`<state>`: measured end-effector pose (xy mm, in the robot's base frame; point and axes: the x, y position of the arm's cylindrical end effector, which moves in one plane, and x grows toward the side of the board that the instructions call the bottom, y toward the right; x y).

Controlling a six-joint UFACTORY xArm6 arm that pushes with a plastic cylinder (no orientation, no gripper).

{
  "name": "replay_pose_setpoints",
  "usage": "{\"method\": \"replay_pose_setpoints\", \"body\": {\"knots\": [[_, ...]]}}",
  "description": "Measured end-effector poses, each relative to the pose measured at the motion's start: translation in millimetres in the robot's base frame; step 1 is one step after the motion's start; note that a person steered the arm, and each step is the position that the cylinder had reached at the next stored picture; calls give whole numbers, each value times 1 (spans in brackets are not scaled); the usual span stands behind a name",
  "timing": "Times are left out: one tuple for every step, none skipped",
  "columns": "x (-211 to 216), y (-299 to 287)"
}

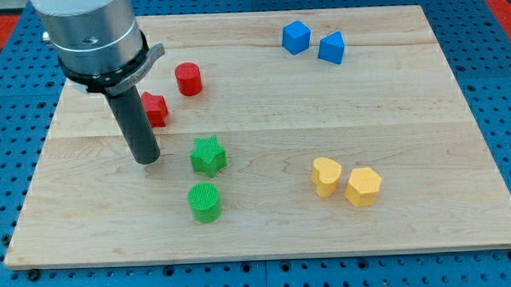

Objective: Move the green star to the bottom right of the blue triangle

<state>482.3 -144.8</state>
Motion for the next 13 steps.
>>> {"method": "replay_pose_setpoints", "body": {"knots": [[0, 0], [0, -28], [46, -61], [61, -59], [61, -47], [28, -4], [9, 62], [4, 149], [-11, 254], [-59, 298], [-23, 321], [-2, 354], [-4, 401]]}}
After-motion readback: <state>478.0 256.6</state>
